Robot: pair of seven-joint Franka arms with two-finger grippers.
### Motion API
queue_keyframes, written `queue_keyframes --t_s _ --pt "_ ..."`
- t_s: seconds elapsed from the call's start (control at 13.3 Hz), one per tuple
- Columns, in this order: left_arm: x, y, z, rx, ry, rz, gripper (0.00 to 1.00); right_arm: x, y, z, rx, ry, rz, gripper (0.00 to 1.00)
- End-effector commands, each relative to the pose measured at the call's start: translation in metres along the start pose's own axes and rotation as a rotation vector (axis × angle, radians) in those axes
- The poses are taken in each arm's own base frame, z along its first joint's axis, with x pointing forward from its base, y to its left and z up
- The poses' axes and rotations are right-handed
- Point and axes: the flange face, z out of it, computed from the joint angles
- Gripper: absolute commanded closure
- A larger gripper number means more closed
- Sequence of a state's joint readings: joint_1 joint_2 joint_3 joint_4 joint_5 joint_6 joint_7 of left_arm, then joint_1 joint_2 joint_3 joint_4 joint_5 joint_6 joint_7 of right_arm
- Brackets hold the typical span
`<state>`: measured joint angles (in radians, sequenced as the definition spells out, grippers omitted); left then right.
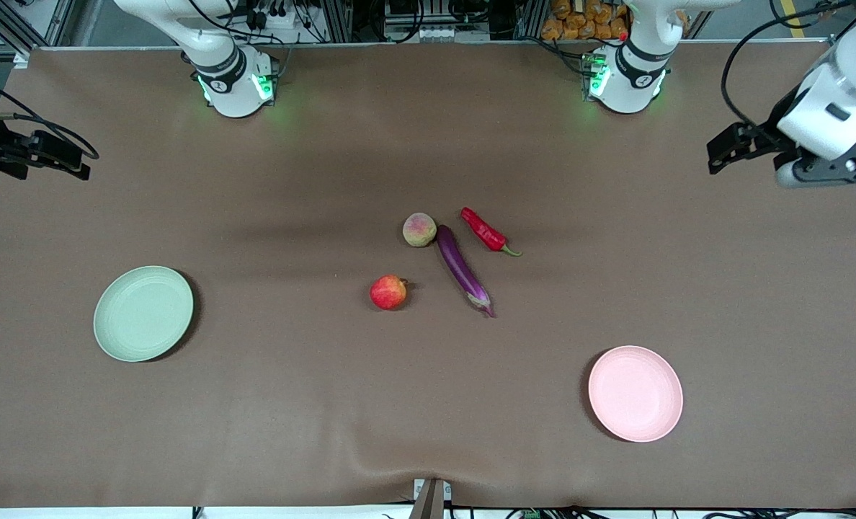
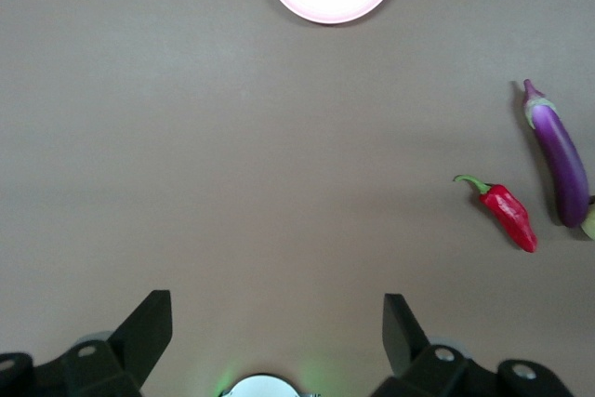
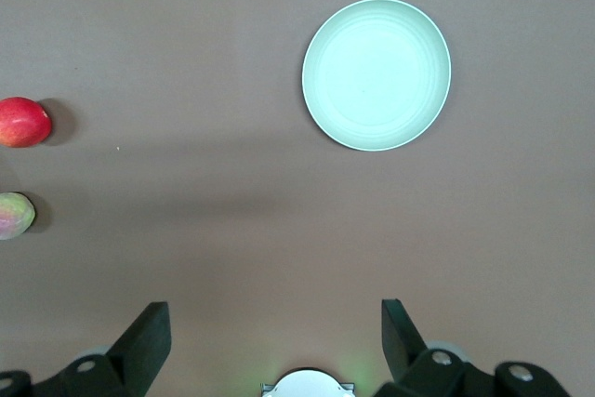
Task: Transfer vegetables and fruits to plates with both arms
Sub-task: 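Reach the left gripper down to the red chili pepper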
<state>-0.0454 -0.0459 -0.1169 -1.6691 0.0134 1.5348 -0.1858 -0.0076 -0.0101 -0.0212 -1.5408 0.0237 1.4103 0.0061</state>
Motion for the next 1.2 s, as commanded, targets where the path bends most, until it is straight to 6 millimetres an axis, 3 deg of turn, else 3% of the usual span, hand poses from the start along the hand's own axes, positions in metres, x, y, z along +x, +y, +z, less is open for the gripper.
queue_keyframes --t_s 0.0,0.15,0.6,0.67,0.9,1.12 --pt "0.029 0.015 0.062 -0.01 -0.052 -0.013 0.0 -0.004 0.002 -0.006 0.018 0.006 -0.009 0.0" --pt "0.029 0.05 0.125 -0.007 -0.053 -0.081 0.0 -0.004 0.002 -0.006 0.018 0.006 -0.009 0.0" --pt "-0.028 0.202 0.259 -0.026 -0.044 -0.434 0.0 -0.004 0.002 -0.006 0.018 0.006 -0.009 0.0" --pt "-0.038 0.228 0.277 -0.052 -0.03 -0.486 0.0 -0.004 0.002 -0.006 0.018 0.006 -0.009 0.0" --pt "-0.054 0.28 0.313 -0.127 -0.012 -0.665 0.0 -0.004 0.002 -0.006 0.018 0.006 -0.009 0.0" --pt "-0.06 0.297 0.349 -0.125 0.001 -0.702 0.0 -0.003 0.001 -0.005 0.018 0.004 -0.011 0.0"
